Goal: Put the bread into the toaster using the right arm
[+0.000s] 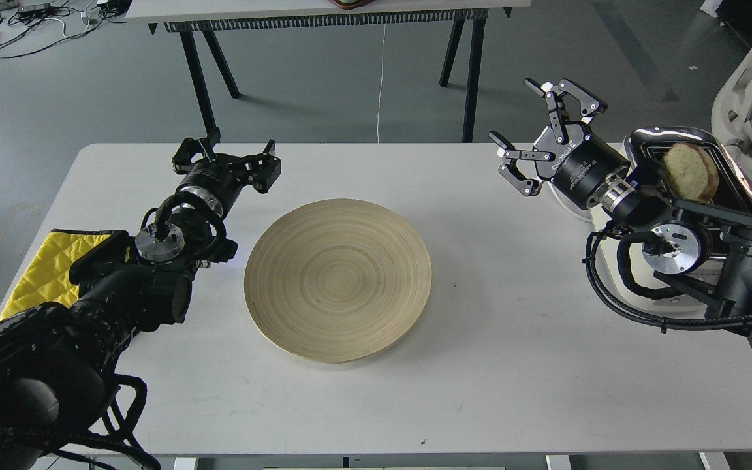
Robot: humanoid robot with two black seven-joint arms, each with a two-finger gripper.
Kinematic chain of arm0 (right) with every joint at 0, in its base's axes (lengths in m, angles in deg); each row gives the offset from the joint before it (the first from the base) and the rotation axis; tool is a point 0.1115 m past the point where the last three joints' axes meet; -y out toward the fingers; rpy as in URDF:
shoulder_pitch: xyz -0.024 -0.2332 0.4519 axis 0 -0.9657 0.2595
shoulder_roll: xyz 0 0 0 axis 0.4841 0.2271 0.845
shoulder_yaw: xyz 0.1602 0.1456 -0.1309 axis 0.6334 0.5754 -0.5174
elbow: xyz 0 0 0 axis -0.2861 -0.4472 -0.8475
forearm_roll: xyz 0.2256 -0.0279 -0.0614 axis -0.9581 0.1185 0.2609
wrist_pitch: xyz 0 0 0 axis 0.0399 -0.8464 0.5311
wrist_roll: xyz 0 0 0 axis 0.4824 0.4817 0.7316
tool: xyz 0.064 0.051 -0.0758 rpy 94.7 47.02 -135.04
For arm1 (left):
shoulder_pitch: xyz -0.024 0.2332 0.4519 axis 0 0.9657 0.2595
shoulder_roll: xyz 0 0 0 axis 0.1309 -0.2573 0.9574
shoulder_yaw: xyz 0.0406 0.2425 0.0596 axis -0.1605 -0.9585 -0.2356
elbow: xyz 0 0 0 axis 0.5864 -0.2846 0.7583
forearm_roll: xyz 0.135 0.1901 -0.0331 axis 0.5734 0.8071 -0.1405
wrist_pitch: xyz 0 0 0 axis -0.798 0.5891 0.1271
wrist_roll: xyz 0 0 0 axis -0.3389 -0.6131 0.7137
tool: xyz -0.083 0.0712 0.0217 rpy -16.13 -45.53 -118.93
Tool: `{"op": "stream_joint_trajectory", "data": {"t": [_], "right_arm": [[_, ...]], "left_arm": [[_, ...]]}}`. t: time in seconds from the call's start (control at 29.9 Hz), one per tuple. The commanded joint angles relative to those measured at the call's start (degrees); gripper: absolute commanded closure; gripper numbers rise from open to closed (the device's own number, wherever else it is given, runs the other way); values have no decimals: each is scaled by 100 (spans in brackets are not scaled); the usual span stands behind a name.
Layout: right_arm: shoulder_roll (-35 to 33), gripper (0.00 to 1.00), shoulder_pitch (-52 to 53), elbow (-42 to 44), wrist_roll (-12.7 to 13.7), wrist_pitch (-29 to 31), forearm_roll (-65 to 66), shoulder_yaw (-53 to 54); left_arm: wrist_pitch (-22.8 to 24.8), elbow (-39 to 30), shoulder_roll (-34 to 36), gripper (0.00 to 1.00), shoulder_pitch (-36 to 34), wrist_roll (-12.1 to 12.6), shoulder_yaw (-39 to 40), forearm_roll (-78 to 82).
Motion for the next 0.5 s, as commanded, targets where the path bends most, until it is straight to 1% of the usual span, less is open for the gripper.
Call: {"op": "stream_joint_trajectory", "data": {"t": [0.0, 0.33, 0.47], "right_arm": [[132, 1, -145, 232, 1, 1, -1, 11], [167, 1, -207, 242, 1, 1, 8, 11], [307, 1, -215, 312, 1, 1, 17, 11]], "left_arm": [[0, 0, 0, 0, 0, 0, 0, 0], [0, 0, 0, 0, 0, 9, 0, 0], [0, 0, 0, 0, 0, 0, 0, 0]]}}
